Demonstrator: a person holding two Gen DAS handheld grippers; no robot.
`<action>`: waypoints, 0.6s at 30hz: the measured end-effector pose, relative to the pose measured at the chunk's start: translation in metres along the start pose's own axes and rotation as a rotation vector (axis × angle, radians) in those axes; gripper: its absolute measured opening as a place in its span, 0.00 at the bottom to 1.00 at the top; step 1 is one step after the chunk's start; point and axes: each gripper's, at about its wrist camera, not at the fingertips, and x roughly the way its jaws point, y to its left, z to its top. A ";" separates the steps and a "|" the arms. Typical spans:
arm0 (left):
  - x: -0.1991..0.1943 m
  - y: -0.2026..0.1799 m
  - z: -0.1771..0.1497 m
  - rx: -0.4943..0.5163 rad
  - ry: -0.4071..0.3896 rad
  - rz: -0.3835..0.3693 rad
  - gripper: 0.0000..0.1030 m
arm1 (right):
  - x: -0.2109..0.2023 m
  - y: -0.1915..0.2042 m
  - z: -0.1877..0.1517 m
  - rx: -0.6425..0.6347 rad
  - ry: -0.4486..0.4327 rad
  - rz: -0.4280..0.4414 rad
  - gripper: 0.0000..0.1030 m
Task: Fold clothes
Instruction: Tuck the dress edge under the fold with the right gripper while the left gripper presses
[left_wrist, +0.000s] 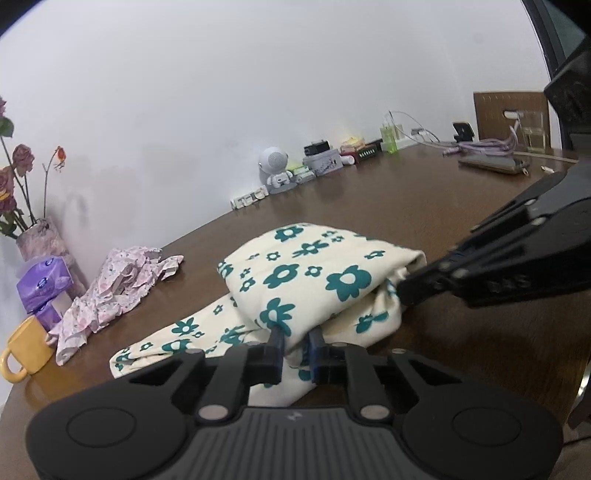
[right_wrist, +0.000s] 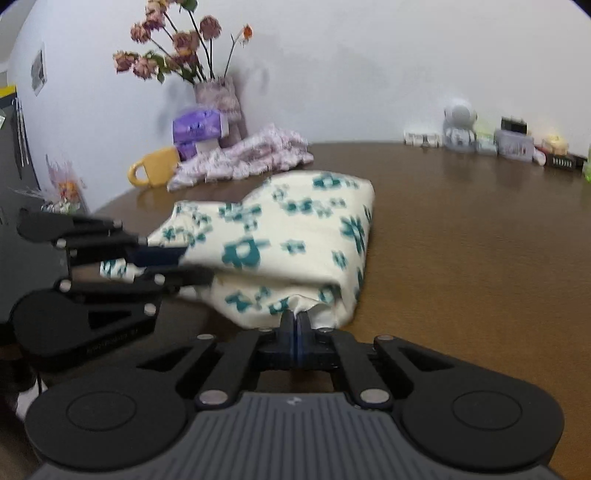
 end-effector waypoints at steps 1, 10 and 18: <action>0.000 0.000 0.000 -0.004 0.000 0.000 0.12 | 0.002 0.001 0.003 0.007 -0.018 -0.009 0.01; 0.001 -0.002 -0.003 -0.020 0.006 -0.004 0.12 | 0.021 -0.004 0.000 0.090 -0.028 -0.128 0.02; 0.000 0.000 -0.005 -0.038 -0.002 -0.008 0.11 | 0.023 -0.013 0.001 0.149 -0.015 -0.108 0.04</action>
